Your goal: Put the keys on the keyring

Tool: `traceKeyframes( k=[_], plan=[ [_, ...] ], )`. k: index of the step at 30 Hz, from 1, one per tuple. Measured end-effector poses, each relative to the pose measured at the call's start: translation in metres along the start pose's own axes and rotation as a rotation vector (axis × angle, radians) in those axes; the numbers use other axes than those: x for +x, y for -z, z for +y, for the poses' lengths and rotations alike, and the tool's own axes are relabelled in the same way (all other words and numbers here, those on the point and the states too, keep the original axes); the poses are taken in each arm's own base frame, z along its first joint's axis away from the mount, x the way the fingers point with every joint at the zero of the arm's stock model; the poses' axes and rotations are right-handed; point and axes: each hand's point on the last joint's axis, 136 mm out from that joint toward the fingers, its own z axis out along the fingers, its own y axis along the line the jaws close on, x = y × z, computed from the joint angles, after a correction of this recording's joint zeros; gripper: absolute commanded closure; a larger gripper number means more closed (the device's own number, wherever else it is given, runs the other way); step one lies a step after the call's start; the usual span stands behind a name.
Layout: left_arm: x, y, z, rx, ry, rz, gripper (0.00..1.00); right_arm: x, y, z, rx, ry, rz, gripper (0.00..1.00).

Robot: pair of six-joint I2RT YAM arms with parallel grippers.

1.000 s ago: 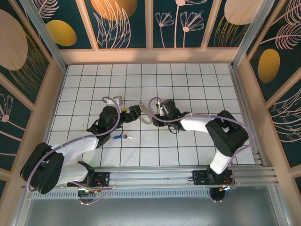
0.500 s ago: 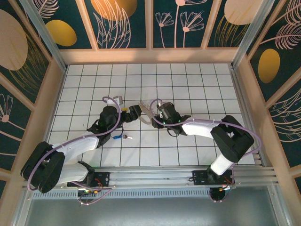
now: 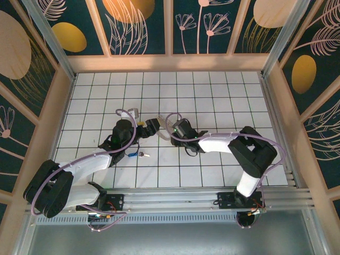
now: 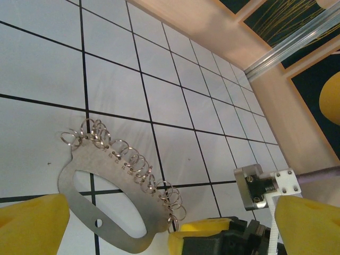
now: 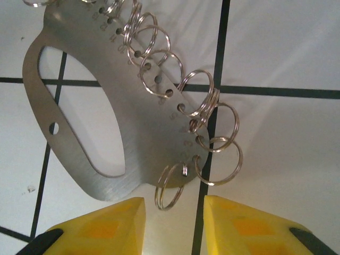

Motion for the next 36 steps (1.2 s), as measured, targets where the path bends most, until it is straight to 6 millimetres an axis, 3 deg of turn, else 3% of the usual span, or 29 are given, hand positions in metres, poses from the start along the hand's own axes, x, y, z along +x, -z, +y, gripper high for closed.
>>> traceKeyframes(
  k=[13, 36],
  plan=[
    [0.003, 0.003, 0.003, -0.003, 0.000, 0.003, 0.01, -0.007, -0.010, -0.003, 0.056, -0.015, -0.012, 0.73],
    [0.004, 0.003, 0.004, -0.003, 0.000, 0.003, 0.01, -0.013, -0.010, -0.011, 0.114, -0.012, -0.034, 0.83]
  ],
)
